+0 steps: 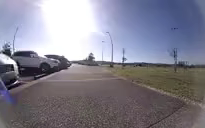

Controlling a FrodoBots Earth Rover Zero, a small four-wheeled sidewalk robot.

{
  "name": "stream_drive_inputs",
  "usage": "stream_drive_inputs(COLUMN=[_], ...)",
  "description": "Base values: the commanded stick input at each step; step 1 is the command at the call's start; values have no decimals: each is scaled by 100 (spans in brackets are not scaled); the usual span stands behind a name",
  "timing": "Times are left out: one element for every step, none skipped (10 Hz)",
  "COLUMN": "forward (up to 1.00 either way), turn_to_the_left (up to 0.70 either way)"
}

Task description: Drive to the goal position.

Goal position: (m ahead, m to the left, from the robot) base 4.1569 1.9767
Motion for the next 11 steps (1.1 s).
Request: stream_drive_inputs(forward=[70, 70, 63, 33, 3, 0, 0, 91, 97, 100, 100], turn_to_the_left=[0, 0, 0, 0, 0, 0, 0, 0, 0, 0, 0])
